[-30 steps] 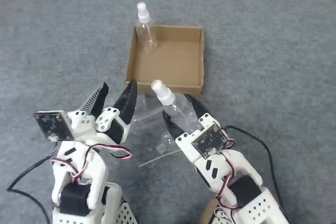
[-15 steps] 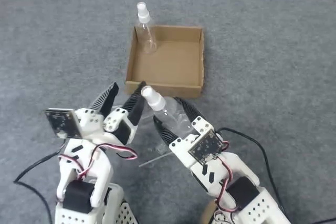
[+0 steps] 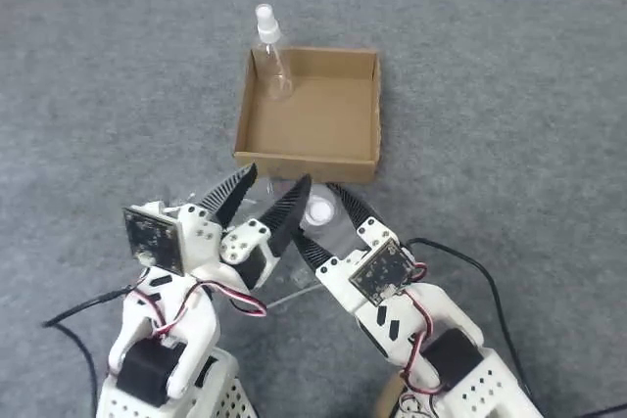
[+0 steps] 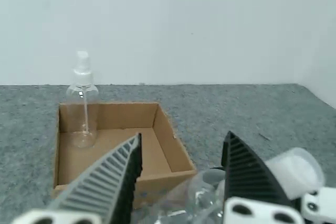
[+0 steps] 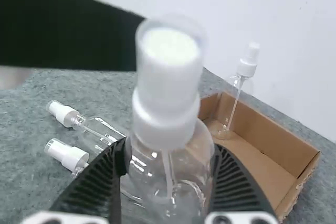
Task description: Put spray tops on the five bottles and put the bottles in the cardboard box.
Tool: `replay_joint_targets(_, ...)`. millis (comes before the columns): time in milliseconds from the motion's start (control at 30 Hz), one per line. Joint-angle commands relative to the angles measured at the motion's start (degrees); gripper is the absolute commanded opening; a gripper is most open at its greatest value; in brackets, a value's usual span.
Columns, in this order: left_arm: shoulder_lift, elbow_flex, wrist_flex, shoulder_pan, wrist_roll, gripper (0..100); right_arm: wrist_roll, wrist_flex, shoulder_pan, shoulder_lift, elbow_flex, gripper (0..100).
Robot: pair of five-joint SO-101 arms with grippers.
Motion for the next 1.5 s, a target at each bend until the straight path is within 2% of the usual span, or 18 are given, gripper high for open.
replay_joint_targets(0,-1.0,0.7,1.6,1.3,-1.1,23,0.0,-1.0,-0.4,-1.9,-1.8,5.5)
replay_joint_targets(233,-1.0,0.3,1.5,0.6,-1.1,23,0.0,-0.8,-0.3,-1.9,-1.6,5.5)
replay_joint_targets(667,-1.0,0.2,-4.1,-8.9,-1.1,23,0.1,-1.4,2.1,-1.8,0.4,5.5)
replay_joint_targets(1133,-1.0,2.4,-3.9,-28.3,-0.8,23,-0.1,-0.9,2.2,-1.8,0.4,5.5)
replay_joint_targets(1467,-1.0,9.4,-4.0,-29.6,-1.1,23,0.0,-0.8,2.2,-1.6,0.4,5.5)
